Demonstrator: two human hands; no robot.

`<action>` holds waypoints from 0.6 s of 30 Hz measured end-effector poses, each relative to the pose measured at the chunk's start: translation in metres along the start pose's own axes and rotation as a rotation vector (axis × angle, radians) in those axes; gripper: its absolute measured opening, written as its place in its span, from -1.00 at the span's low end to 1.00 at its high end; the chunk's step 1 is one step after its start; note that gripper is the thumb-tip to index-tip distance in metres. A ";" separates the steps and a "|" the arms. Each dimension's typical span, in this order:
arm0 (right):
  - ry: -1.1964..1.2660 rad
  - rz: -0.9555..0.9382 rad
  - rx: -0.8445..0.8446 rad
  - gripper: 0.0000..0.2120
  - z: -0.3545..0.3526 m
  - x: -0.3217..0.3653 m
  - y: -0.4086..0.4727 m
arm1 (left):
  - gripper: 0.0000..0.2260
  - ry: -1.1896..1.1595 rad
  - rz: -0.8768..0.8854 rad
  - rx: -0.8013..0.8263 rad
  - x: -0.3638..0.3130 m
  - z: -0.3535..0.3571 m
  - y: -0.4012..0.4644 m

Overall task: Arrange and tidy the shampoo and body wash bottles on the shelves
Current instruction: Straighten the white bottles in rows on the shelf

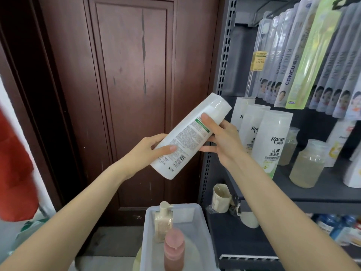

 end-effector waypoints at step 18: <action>0.063 0.153 -0.016 -0.48 0.013 -0.006 0.011 | -0.60 0.492 0.190 -0.386 0.000 0.014 0.005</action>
Point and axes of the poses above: each hand's wrist, its own y-axis towards the middle knuckle, its own z-axis out of the palm, x = y × z, the point moved 3 cm from there along y, towards the middle knuckle, and after that the axes turned 5 degrees about y, right-handed, at the moved point
